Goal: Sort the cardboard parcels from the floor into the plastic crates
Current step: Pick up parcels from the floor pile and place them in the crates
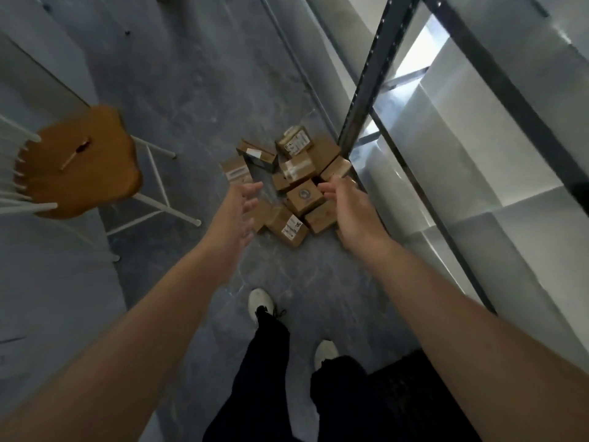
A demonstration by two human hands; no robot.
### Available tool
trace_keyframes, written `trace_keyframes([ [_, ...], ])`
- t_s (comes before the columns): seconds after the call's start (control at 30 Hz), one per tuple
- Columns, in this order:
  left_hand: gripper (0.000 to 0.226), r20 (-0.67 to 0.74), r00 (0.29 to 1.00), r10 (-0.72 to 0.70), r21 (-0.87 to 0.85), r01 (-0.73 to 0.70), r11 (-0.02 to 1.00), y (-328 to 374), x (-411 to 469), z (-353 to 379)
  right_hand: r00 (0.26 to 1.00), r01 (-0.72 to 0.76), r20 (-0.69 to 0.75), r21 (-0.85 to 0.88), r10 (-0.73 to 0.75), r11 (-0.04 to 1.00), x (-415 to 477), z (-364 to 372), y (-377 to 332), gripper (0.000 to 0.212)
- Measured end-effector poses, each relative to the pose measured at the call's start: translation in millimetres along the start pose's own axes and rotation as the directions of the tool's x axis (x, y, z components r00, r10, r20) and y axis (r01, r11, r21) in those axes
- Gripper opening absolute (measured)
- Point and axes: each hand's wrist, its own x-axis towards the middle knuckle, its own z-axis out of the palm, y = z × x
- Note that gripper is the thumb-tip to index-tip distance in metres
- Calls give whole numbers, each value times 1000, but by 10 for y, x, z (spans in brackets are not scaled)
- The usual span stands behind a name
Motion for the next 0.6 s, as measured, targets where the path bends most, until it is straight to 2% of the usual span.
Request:
trace_keyframes([
  [0.07,59,9,1000,-11,-2,11,1000,-3,521,-8,999,-26,-28,-15,25,1000,480,173,116,60],
  [0.17,37,-29,999,-35,-13,34,999,-118,1250,10,998,-57,-28,-24,56,998,1124,421,349,48],
  [0.23,31,-46,997,-65,-30,63,998,-287,1710,37,997,-83,-10,-16,82,996,1525,560,582,46],
  [0.37,40,-107,987,-116,-53,111,992,-826,2589,93,989,-140,37,-23,141,990,2337,844,1204,49],
  [0.53,16,-174,964,-202,-137,180,974,-1668,3653,121,978,-192,67,-48,195,980,3308,1204,2167,40],
  [0.6,17,-212,951,-224,-179,187,966,-2011,4049,135,974,-197,95,-77,204,977,3690,1336,2524,41],
])
